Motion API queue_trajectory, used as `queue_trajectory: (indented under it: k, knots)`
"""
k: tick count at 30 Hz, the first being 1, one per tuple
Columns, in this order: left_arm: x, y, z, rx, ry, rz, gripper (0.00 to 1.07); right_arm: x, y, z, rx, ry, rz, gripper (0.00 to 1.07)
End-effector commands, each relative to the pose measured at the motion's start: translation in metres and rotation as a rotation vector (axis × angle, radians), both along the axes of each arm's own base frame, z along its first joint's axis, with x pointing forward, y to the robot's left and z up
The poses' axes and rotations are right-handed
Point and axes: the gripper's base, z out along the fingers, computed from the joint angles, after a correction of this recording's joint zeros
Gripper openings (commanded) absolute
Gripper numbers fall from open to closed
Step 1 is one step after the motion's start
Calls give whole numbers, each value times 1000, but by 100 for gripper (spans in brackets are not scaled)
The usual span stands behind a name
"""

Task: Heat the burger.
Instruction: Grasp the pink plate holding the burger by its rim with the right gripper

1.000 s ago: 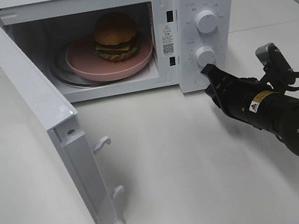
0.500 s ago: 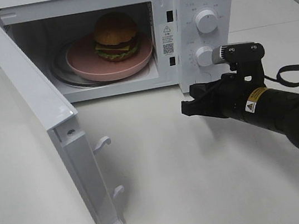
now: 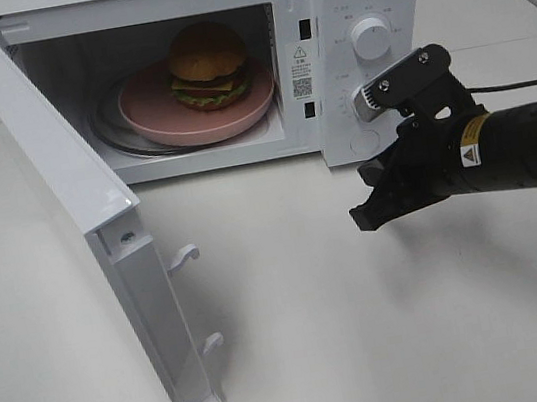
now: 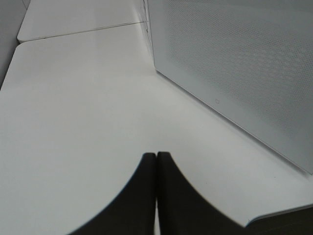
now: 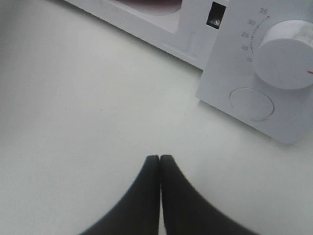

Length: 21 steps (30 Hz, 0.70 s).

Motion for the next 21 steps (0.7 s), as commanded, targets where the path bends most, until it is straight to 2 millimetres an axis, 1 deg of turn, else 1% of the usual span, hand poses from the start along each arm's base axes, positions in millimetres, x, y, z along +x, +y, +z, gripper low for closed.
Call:
queue_trajectory:
  k: [1,3,4,5,6,7,9,10,12,15,17,18,20,21]
  knots:
    - [-2,0,1,-8,-32,6,0,3,-3,12,-64,44,-25,2]
    - [-2,0,1,-8,-32,6,0,9,-9,30,-143,121,-104,2]
    - [-2,0,1,-8,-32,6,0,9,-9,30,-143,121,-104,2]
    - [-2,0,1,-8,-32,6,0,11,-10,34,-158,136,-120,2]
    - [-2,0,1,-8,-32,6,0,12,-13,39,-201,201,-165,2]
    - [-2,0,1,-8,-32,6,0,12,-13,39,-201,201,-165,2]
    - [-2,0,1,-8,-32,6,0,14,-14,47,-207,295,-237,2]
    - [-2,0,1,-8,-32,6,0,14,-14,47,-207,295,-237,2]
    - [-2,0,1,-8,-32,6,0,16,-11,56,-172,369,-286,2]
    - [-2,0,1,-8,-32,6,0,16,-10,58,-156,390,-296,2]
    - [-2,0,1,-8,-32,6,0,16,-3,64,-91,453,-286,2]
    - [-2,0,1,-8,-32,6,0,16,-3,64,-91,453,-286,2]
    - [-2,0,1,-8,-32,6,0,13,6,65,1,515,-262,2]
    - [-2,0,1,-8,-32,6,0,13,6,65,1,515,-262,2]
